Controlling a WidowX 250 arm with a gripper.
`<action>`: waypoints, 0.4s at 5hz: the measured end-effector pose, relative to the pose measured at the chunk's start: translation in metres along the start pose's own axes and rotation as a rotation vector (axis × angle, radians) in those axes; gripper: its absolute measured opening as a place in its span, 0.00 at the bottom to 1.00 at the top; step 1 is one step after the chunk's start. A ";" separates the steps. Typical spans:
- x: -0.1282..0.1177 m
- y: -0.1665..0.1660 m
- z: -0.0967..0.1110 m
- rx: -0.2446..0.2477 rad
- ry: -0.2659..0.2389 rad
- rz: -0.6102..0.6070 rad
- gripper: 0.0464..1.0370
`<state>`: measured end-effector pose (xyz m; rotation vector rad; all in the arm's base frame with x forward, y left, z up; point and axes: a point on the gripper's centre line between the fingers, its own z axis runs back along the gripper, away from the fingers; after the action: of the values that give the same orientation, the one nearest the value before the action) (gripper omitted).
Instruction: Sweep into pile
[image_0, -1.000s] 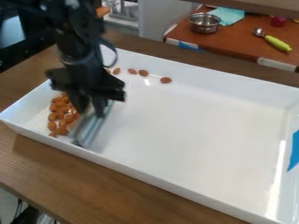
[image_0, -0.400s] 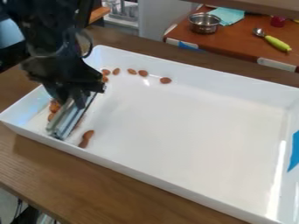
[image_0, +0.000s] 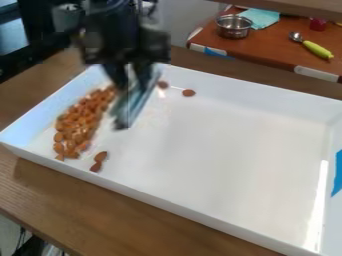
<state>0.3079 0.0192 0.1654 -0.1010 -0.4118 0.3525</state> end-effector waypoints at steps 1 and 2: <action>0.012 -0.026 -0.020 0.007 0.046 0.000 0.29; 0.016 -0.044 -0.046 0.053 0.067 -0.018 0.29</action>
<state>0.3543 -0.0170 0.1368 -0.0576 -0.3365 0.3415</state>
